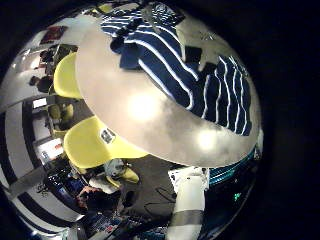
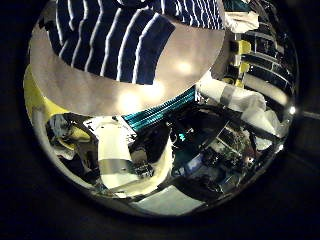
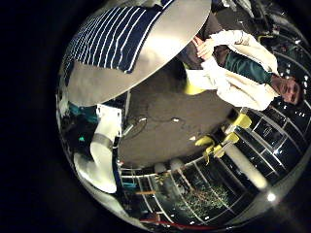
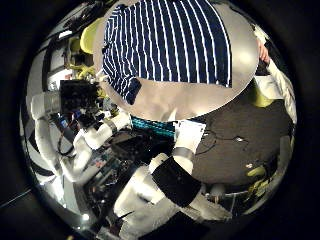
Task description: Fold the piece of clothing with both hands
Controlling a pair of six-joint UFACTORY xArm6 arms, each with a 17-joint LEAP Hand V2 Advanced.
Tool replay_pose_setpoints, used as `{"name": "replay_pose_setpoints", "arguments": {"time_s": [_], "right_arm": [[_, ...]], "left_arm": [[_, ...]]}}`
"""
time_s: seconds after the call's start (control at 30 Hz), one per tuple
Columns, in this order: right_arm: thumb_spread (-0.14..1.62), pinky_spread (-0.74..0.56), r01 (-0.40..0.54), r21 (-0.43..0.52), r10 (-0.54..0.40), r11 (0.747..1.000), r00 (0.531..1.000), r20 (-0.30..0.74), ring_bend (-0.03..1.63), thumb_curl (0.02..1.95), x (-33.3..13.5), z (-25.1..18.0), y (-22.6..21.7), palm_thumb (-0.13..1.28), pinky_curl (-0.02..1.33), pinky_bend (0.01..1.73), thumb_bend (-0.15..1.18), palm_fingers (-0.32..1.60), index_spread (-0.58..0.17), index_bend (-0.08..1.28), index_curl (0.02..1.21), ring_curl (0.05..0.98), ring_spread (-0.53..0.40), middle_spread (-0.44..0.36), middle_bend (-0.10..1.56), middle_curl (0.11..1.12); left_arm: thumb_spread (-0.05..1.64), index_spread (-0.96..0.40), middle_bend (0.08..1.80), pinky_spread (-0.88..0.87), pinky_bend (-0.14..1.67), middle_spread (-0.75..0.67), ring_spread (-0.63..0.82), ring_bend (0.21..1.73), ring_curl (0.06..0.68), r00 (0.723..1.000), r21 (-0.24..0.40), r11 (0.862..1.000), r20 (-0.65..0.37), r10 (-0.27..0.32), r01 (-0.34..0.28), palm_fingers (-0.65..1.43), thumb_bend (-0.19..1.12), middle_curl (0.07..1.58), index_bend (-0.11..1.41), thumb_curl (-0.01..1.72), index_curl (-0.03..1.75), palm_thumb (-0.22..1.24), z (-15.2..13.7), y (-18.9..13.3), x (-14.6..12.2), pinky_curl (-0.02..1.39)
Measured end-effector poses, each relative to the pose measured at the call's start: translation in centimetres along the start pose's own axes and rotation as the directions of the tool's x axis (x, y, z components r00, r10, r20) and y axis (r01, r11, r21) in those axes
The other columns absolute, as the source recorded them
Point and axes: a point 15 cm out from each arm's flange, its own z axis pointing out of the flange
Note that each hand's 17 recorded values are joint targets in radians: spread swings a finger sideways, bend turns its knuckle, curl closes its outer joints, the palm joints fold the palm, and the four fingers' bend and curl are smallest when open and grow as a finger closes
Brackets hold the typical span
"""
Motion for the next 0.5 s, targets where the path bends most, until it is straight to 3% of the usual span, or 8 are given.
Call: {"name": "replay_pose_setpoints", "arguments": {"time_s": [0.33,0.5], "right_arm": [[1.31,0.35,-0.004,-0.034,0.004,0.999,1.0,0.012,0.43,0.25,-0.4,0.1,1.0,0.42,0.28,0.47,-0.01,0.07,-0.346,0.18,0.3,0.234,0.203,0.062,0.18,0.32],[1.31,0.35,-0.008,-0.035,0.009,0.999,1.0,0.011,0.43,0.25,-0.5,-0.1,1.2,0.42,0.28,0.46,-0.01,0.07,-0.34,0.17,0.31,0.236,0.204,0.062,0.18,0.31]], "left_arm": [[0.87,0.1,0.21,0.31,0.46,0.33,0.35,0.79,0.244,0.998,0.063,0.998,0.062,0.021,-0.025,0.02,-0.03,0.38,0.12,0.31,0.29,0.17,3.1,-2.1,0.0,0.53],[0.86,0.13,0.27,0.28,0.47,0.26,0.29,0.8,0.237,0.995,0.08,0.996,0.095,0.016,-0.024,0.11,-0.03,0.4,0.14,0.31,0.27,0.19,4.0,-3.4,0.4,0.5]]}}
